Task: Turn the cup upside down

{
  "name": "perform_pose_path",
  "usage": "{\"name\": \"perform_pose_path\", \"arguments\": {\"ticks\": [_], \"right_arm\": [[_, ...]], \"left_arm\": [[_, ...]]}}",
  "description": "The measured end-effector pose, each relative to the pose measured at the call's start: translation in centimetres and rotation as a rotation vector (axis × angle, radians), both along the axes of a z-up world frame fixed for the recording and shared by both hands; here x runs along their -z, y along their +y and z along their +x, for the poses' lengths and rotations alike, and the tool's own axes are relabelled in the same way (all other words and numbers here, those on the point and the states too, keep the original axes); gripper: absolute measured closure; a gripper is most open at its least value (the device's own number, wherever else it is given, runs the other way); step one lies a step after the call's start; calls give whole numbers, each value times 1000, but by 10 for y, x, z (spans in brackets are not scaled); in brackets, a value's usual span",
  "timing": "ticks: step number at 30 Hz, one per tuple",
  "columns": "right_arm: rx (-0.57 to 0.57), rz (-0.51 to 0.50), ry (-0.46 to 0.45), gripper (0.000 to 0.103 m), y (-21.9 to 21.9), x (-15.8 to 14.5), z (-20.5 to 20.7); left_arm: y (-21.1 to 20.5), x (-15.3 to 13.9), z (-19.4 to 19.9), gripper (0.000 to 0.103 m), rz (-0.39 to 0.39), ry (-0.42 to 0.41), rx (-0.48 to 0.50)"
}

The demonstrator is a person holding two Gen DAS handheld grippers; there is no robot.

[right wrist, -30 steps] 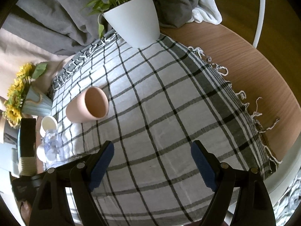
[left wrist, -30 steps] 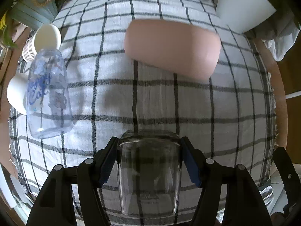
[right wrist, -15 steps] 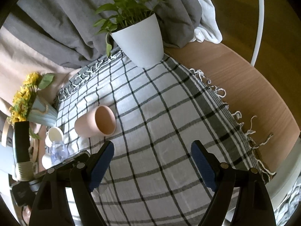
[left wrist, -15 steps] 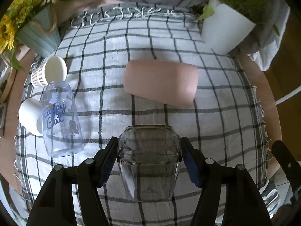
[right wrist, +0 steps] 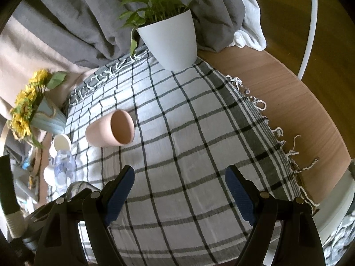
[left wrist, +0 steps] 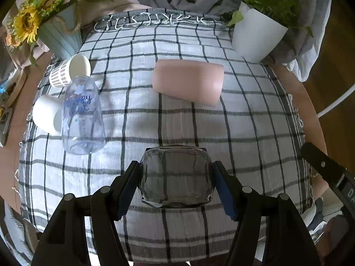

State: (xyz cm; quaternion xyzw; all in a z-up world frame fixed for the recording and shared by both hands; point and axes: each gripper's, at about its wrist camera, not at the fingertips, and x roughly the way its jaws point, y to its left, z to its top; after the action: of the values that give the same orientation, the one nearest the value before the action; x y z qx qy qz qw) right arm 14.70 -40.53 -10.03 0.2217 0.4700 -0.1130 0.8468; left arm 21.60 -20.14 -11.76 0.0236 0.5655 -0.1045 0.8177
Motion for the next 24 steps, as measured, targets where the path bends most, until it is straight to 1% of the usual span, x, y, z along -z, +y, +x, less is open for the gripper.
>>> {"name": "perform_pose_path", "arguments": {"ticks": [10, 13, 15, 16, 19, 24], "right_arm": [[-56, -28, 12, 19, 7, 1, -1], [-68, -33, 21, 19, 9, 3, -1], [-75, -32, 28, 19, 9, 4, -1], [-77, -29, 30, 18, 10, 4, -2], [-77, -42, 36, 13, 10, 4, -3], [-76, -61, 32, 12, 13, -4, -8]], "left_arm": [[0, 2, -18, 38, 7, -7, -3], [2, 3, -19, 37, -9, -6, -9], [2, 3, -19, 32, -20, -3, -8], [2, 3, -20, 25, -19, -6, -11], [4, -2, -23, 21, -33, -42, -28], [11, -16, -35, 13, -43, -104, -44]]}}
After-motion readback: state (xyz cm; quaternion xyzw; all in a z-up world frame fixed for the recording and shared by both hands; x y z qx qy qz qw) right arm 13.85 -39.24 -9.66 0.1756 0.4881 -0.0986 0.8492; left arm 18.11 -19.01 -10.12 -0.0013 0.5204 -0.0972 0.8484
